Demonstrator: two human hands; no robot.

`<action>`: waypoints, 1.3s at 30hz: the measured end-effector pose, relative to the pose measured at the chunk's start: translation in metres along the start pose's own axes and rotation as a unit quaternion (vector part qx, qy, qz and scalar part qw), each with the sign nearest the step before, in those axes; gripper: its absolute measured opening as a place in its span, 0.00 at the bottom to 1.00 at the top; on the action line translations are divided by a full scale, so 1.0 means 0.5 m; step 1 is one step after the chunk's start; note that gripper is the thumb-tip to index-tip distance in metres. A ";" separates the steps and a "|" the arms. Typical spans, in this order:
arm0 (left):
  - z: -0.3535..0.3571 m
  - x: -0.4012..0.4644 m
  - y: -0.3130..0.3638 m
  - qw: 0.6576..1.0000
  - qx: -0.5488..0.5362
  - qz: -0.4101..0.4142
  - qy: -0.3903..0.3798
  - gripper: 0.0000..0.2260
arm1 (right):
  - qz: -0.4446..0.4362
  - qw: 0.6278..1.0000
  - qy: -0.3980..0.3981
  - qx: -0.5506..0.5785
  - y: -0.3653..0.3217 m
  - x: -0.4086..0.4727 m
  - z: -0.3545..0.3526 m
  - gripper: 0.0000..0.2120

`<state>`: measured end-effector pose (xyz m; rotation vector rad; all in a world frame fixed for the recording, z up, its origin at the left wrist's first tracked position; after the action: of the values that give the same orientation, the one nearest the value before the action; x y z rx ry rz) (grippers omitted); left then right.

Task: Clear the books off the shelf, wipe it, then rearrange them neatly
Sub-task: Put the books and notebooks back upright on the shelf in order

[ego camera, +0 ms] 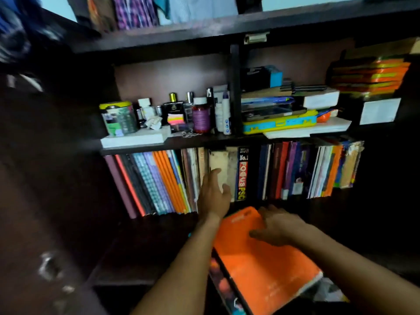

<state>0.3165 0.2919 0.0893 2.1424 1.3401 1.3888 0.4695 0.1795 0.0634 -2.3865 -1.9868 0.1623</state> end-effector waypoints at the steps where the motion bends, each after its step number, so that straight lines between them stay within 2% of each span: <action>1: -0.012 -0.020 -0.027 0.998 0.037 -0.023 -0.041 0.19 | 0.010 1.000 -0.024 0.009 0.009 -0.018 0.015 0.41; 2: -0.029 -0.049 -0.056 0.992 0.084 -0.034 -0.082 0.19 | 0.011 0.999 -0.033 0.017 0.011 -0.030 0.028 0.40; 5: -0.083 -0.140 -0.152 0.957 0.226 -0.062 -0.172 0.31 | -0.004 0.998 -0.031 0.057 0.011 -0.033 0.052 0.38; 8: -0.109 -0.218 -0.180 0.942 0.290 -0.089 -0.146 0.38 | -0.021 0.992 -0.034 0.117 0.023 -0.011 0.068 0.40; 11: -0.113 -0.239 -0.164 0.933 0.339 -0.082 -0.093 0.31 | -0.028 0.988 -0.017 0.153 0.021 -0.006 0.070 0.41; 14: -0.112 -0.242 -0.148 0.926 0.347 -0.112 -0.094 0.25 | -0.023 0.981 -0.013 0.193 0.024 -0.016 0.069 0.40; 16: -0.105 -0.250 -0.131 0.930 0.322 -0.143 -0.105 0.24 | -0.008 0.970 -0.020 0.243 0.034 -0.020 0.075 0.40; 18: -0.095 -0.259 -0.097 0.933 0.300 -0.163 -0.118 0.27 | 0.006 0.948 -0.020 0.317 0.043 -0.028 0.077 0.37; 22: -0.080 -0.275 -0.033 0.936 0.249 -0.204 -0.146 0.35 | -0.008 0.918 0.057 0.392 0.039 -0.036 0.035 0.13; 24: -0.099 -0.281 0.001 0.957 0.161 -0.210 -0.116 0.41 | -0.047 0.905 0.102 0.411 -0.005 -0.049 -0.016 0.09; 26: -0.140 -0.290 0.026 0.974 0.058 -0.214 -0.050 0.54 | -0.101 0.869 0.117 0.469 -0.059 -0.067 -0.071 0.11; 28: -0.205 -0.296 0.008 0.969 -0.010 -0.244 0.035 0.62 | -0.148 0.826 0.130 0.528 -0.111 -0.082 -0.125 0.12; 30: -0.270 -0.304 -0.032 0.939 -0.141 -0.305 0.071 0.59 | -0.176 0.789 0.149 0.570 -0.162 -0.091 -0.164 0.11; 31: -0.293 -0.301 -0.053 0.919 -0.224 -0.317 0.064 0.51 | -0.188 0.776 0.155 0.581 -0.190 -0.091 -0.181 0.11; 33: -0.331 -0.285 -0.086 0.906 -0.305 -0.289 0.051 0.27 | -0.228 0.783 0.176 0.551 -0.255 -0.080 -0.211 0.10; 34: -0.352 -0.283 -0.107 0.915 -0.294 -0.266 0.070 0.22 | -0.255 0.810 0.187 0.494 -0.290 -0.069 -0.220 0.10; 35: -0.383 -0.276 -0.126 0.923 -0.274 -0.249 0.105 0.20 | -0.288 0.845 0.188 0.409 -0.334 -0.044 -0.228 0.11; 37: -0.424 -0.276 -0.160 0.940 -0.191 -0.230 0.163 0.22 | -0.310 0.912 0.182 0.200 -0.396 0.002 -0.234 0.14; 39: -0.444 -0.283 -0.195 0.938 -0.113 -0.243 0.218 0.32 | -0.306 0.933 0.188 0.035 -0.450 0.057 -0.231 0.16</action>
<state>0.0629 0.1757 0.0584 1.2749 1.6210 1.7421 0.2660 0.2536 0.1972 -1.4982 -2.3362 -0.2224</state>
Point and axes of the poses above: each hand's wrist, its own x-axis towards the middle knuckle, its own z-axis out of the palm, y = z × x, the point moved 5 cm from there along x, towards the middle knuckle, and after that the axes turned 3 degrees about y, right-handed, at the moved point
